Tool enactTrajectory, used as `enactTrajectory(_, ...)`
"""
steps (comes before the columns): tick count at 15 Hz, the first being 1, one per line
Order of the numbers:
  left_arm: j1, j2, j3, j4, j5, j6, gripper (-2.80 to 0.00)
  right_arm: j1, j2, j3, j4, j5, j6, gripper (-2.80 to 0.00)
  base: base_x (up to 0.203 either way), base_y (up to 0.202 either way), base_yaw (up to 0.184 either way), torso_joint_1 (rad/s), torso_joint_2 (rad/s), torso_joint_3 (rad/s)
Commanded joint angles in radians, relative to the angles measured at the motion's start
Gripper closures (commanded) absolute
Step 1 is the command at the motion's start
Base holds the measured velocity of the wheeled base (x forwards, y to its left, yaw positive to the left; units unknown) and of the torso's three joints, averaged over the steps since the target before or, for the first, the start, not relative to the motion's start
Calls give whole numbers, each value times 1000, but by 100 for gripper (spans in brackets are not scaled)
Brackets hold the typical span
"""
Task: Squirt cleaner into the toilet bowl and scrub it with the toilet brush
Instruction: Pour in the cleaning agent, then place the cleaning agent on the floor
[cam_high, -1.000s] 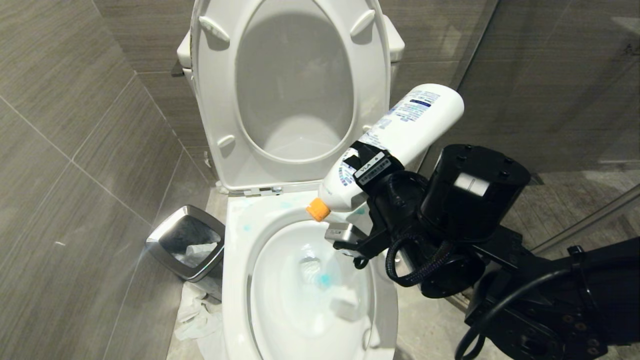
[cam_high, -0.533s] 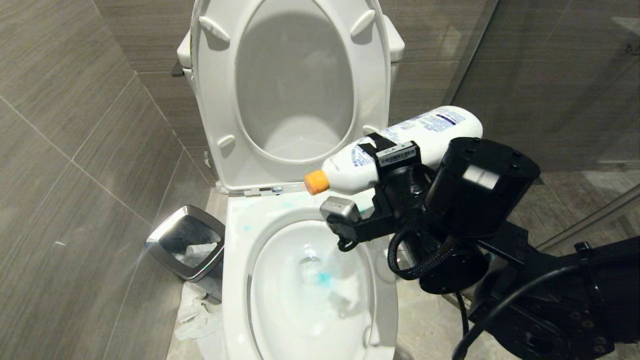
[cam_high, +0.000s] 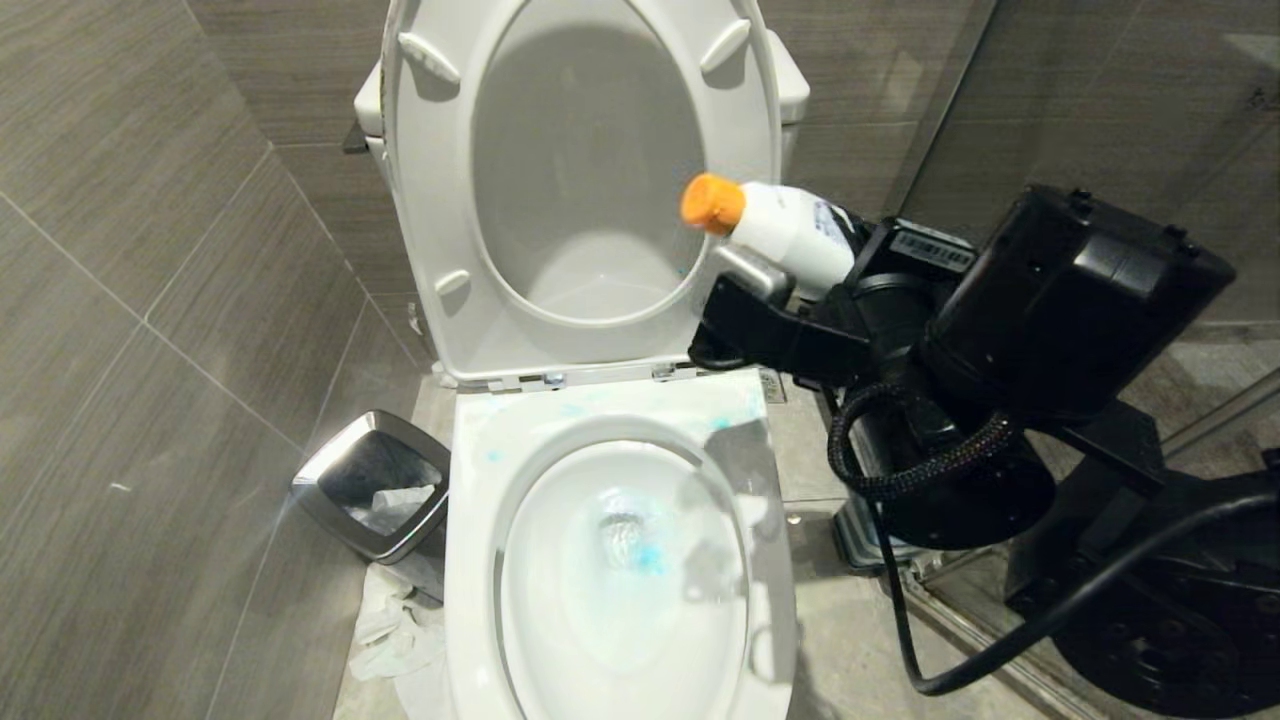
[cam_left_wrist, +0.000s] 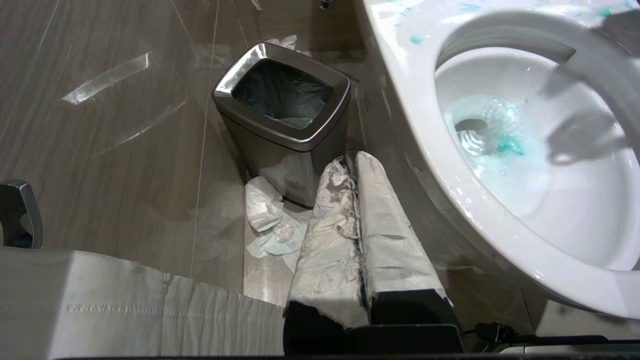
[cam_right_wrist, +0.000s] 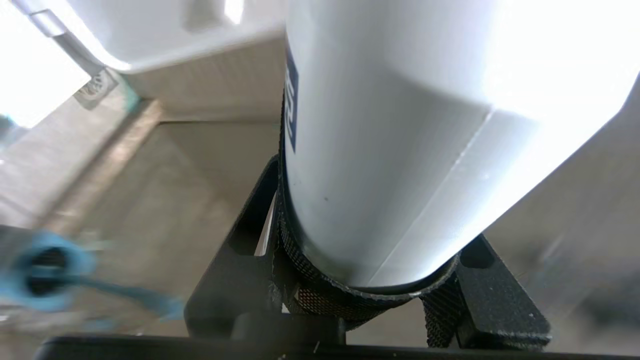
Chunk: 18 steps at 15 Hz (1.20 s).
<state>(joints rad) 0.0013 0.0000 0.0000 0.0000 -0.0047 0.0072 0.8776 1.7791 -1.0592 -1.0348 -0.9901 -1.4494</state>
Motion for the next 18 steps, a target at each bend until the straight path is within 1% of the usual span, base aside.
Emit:
enactTrajectory(1,0,0,0,0,0,0,0,-34,-38,-12,-3,-63,67,0,0,0,0,0,0,0)
enactTrajectory(3,0,0,0,0,0,0,0,-95,-68,-13,0,-67,92,0,0,0,0,0,0,0)
enactTrajectory(5,0,0,0,0,0,0,0,-155,-110,-7,14,-66,101,0,0,0,0,0,0,0)
enactTrajectory(7,0,0,0,0,0,0,0,-197,-163,-14,100,-49,129,0,0,0,0,0,0,0)
enactTrajectory(9,2,0,0,0,0,0,0,-232,-194,-50,235,10,214,0,0,0,0,0,0,0)
enactTrajectory(10,0,0,0,0,0,0,0,-238,-207,-68,314,55,290,0,0,0,0,0,0,0)
enactTrajectory(11,0,0,0,0,0,0,0,-243,-221,-92,412,120,384,0,0,0,0,0,0,0)
enactTrajectory(12,1,0,0,0,0,0,0,-245,-236,-128,518,170,464,0,0,0,0,0,0,0)
enactTrajectory(13,0,0,0,0,0,0,0,-246,-249,-186,632,206,562,0,0,0,0,0,0,0)
enactTrajectory(15,0,0,1,0,0,0,0,-261,-258,-316,808,233,756,0,0,0,0,0,0,0)
enactTrajectory(16,0,0,0,0,0,0,0,-285,-258,-381,889,246,855,0,0,0,0,0,0,0)
enactTrajectory(18,0,0,0,0,0,0,0,-346,-257,-476,1083,323,1072,0,0,0,0,0,0,0)
